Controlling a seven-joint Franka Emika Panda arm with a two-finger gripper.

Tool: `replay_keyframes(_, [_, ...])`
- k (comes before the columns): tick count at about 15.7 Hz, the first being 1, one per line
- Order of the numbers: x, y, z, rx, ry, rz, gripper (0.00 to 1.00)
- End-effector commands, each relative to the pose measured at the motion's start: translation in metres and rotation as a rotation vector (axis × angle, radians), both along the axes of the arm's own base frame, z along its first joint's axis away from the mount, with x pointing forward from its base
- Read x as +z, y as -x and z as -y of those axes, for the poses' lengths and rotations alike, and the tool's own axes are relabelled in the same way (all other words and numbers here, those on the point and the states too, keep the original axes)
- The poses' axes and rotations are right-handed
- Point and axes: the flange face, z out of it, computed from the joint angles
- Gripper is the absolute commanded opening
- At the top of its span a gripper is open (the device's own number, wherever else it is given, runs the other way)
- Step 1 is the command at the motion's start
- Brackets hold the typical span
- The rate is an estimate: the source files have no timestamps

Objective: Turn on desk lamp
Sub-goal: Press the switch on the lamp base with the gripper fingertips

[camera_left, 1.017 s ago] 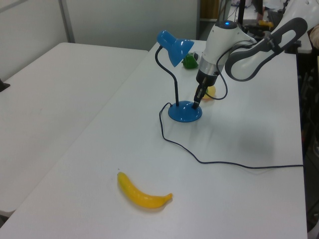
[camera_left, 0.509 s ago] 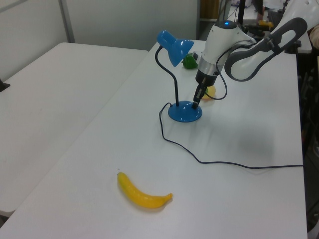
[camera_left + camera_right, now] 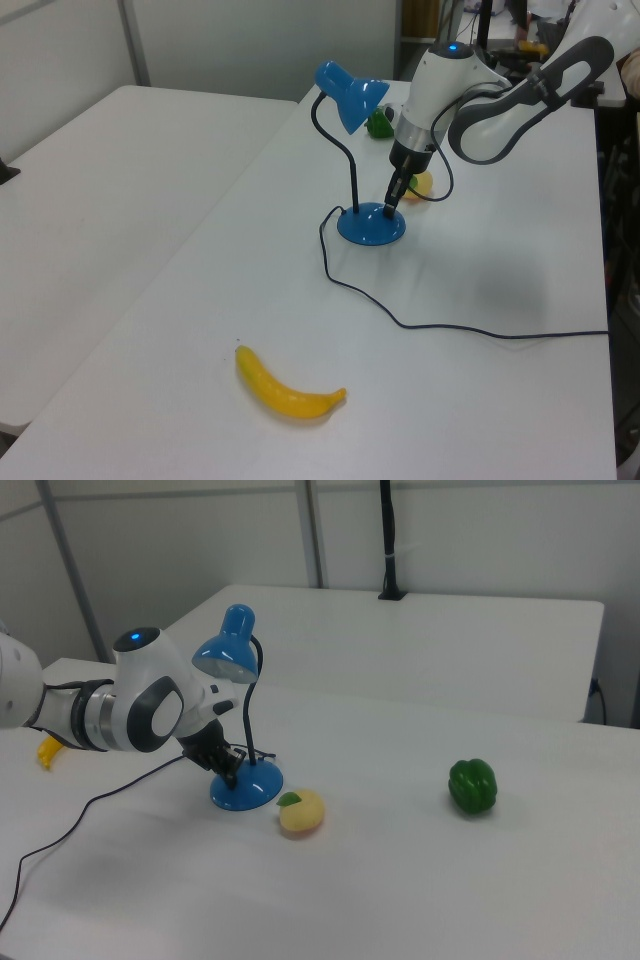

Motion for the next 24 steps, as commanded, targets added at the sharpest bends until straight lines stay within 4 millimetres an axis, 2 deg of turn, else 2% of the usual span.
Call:
replay_keyframes(1, [-0.007, -0.005, -0.005, 0.001, 0.002, 0.023, 0.00])
replay_keyframes(5, [-0.011, -0.008, -0.005, 0.004, -0.004, 0.048, 0.00])
replay_keyframes(13, [-0.004, -0.007, -0.005, 0.005, -0.003, 0.050, 0.00])
replay_keyframes(24, [0.032, 0.020, 0.003, -0.016, 0.047, -0.127, 0.00])
